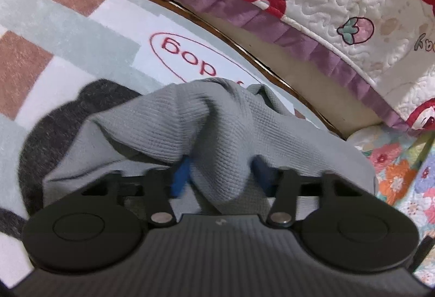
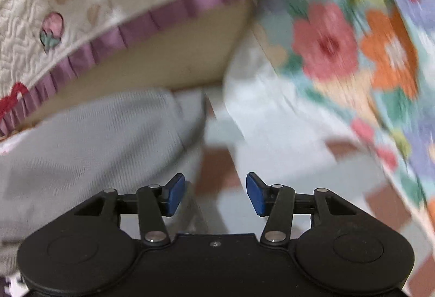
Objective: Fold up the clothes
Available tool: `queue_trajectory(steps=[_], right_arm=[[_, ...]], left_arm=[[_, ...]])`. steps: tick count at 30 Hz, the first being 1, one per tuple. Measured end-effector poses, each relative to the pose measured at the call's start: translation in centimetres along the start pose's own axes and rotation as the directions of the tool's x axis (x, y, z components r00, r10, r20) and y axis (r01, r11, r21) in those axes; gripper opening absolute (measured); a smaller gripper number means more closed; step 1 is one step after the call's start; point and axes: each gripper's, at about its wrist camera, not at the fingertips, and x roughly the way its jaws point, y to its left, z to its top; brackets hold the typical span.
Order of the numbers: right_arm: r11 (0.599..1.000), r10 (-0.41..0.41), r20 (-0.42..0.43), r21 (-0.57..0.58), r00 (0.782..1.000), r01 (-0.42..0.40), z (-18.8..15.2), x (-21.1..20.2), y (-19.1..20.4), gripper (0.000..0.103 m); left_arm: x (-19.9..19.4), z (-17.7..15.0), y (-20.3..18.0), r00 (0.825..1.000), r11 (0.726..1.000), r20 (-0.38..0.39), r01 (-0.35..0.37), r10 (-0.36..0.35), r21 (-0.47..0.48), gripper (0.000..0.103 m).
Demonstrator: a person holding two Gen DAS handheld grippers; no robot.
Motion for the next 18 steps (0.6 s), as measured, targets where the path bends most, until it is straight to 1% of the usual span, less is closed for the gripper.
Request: queue_trajectory(steps=[2, 4, 6, 8, 10, 11, 12, 13, 14, 15, 17, 18], right_arm=[[0.998, 0.051, -0.030, 0.043, 0.998, -0.050, -1.4, -0.6, -0.6, 0.056], [0.992, 0.109, -0.055, 0.076, 0.993, -0.105, -2.5, -0.9, -0.7, 0.060], [0.987, 0.147, -0.076, 0.081, 0.986, -0.141, -3.2, -0.7, -0.2, 0.065], [0.984, 0.178, -0.101, 0.049, 0.979, -0.173, -3.7, 0.0, 0.9, 0.065], [0.987, 0.152, -0.139, -0.035, 0.979, -0.158, -3.9, 1.2, 2.4, 0.066], [0.988, 0.127, -0.144, -0.074, 0.981, -0.139, -3.8, 1.7, 2.9, 0.065], [0.989, 0.085, -0.127, -0.106, 0.988, -0.098, -3.5, 2.1, 3.0, 0.062], [0.989, 0.049, -0.110, -0.133, 0.993, -0.063, -3.0, 2.4, 3.0, 0.033], [0.988, 0.024, -0.097, -0.153, 0.995, -0.039, -2.1, 2.8, 2.6, 0.009], [0.988, -0.002, -0.072, -0.157, 0.997, -0.009, -1.0, 2.8, 2.1, 0.005], [0.991, -0.064, 0.018, -0.115, 0.998, 0.066, 1.6, 2.1, 0.5, 0.004], [0.990, -0.103, 0.069, -0.091, 0.992, 0.109, 2.8, 1.6, -0.4, 0.004]], left_arm=[[0.0, 0.0, -0.2, 1.000, 0.999, 0.005, -0.007, 0.007, 0.031, 0.020], [0.1, 0.3, -0.4, 1.000, 0.998, 0.007, -0.007, 0.007, 0.066, 0.019], [-0.1, 0.4, -0.3, 1.000, 0.997, 0.018, 0.000, -0.002, 0.081, 0.014], [-0.4, 0.6, -0.2, 0.999, 0.996, 0.032, 0.010, -0.013, 0.090, 0.009], [-0.9, 0.6, -0.5, 0.999, 0.995, 0.048, 0.007, -0.012, 0.102, 0.007], [-1.2, 0.6, -0.8, 0.998, 0.994, 0.058, 0.003, -0.010, 0.109, 0.007], [-1.6, 0.6, -1.2, 0.997, 0.993, 0.072, -0.001, -0.008, 0.122, 0.007], [-2.0, 0.7, -1.6, 0.996, 0.990, 0.087, -0.006, -0.006, 0.138, 0.007], [-2.5, 0.8, -2.1, 0.995, 0.988, 0.102, -0.011, -0.005, 0.153, 0.007], [-2.9, 1.1, -2.4, 0.993, 0.986, 0.115, -0.014, -0.005, 0.169, 0.007], [-3.9, 1.6, -2.9, 0.991, 0.980, 0.135, -0.021, -0.006, 0.198, 0.007], [-4.2, 1.9, -2.9, 0.990, 0.979, 0.139, -0.021, -0.007, 0.201, 0.007]])
